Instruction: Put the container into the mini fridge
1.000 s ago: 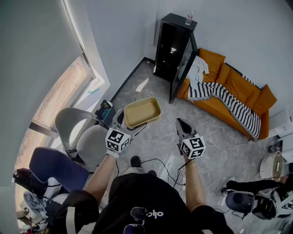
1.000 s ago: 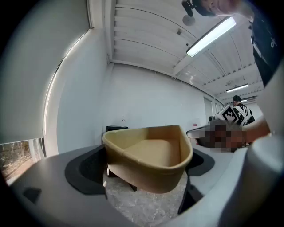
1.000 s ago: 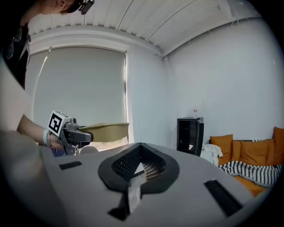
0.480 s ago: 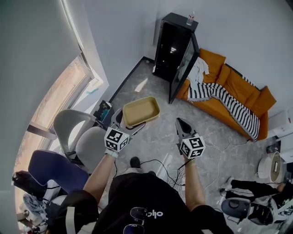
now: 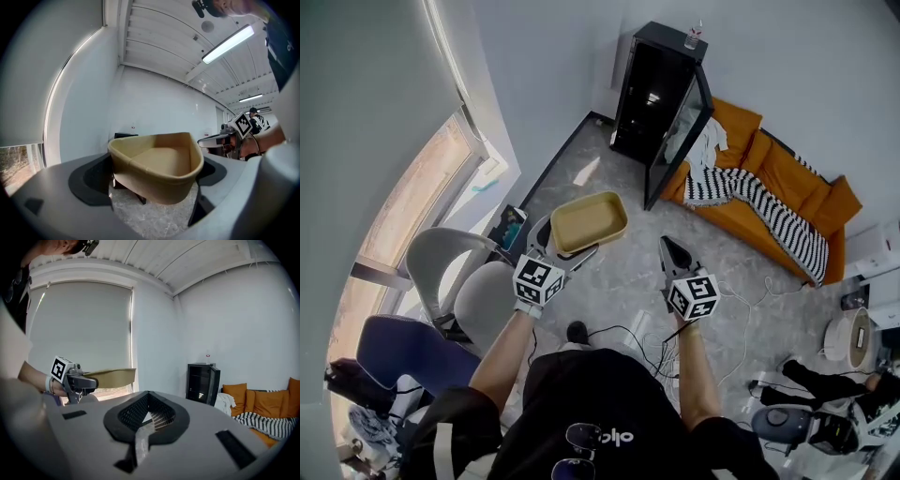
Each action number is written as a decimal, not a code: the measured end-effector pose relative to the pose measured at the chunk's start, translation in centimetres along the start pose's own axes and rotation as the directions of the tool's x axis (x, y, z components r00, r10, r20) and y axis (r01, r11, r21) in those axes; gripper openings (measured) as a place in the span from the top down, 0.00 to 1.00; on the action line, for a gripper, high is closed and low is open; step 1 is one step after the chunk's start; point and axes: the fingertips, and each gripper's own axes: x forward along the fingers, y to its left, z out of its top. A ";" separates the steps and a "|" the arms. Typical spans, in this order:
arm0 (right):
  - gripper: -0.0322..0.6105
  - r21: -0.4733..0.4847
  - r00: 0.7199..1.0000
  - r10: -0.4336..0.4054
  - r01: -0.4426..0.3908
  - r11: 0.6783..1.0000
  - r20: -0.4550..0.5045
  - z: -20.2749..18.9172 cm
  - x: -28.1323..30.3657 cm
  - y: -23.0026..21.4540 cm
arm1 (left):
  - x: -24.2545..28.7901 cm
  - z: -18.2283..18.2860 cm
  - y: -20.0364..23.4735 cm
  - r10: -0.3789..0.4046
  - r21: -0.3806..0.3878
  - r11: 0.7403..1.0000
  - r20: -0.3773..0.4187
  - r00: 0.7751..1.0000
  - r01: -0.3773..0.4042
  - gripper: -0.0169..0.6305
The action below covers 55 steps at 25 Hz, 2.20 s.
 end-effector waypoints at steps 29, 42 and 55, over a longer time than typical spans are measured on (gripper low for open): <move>0.94 0.006 0.999 0.035 -0.035 0.999 -0.013 1.6 15.1 -5.6 | 9.2 -0.2 12.6 0.027 -0.012 1.000 -0.017 0.999 -0.027 0.15; 0.94 0.022 0.997 0.073 -0.073 0.997 0.006 6.5 26.7 -17.8 | 23.1 3.6 20.5 0.074 0.015 0.997 -0.030 0.997 -0.073 0.15; 0.94 0.048 0.999 0.047 -0.047 0.998 0.021 7.3 31.3 -27.9 | 35.0 4.3 22.3 0.043 0.009 0.999 -0.032 0.999 -0.043 0.15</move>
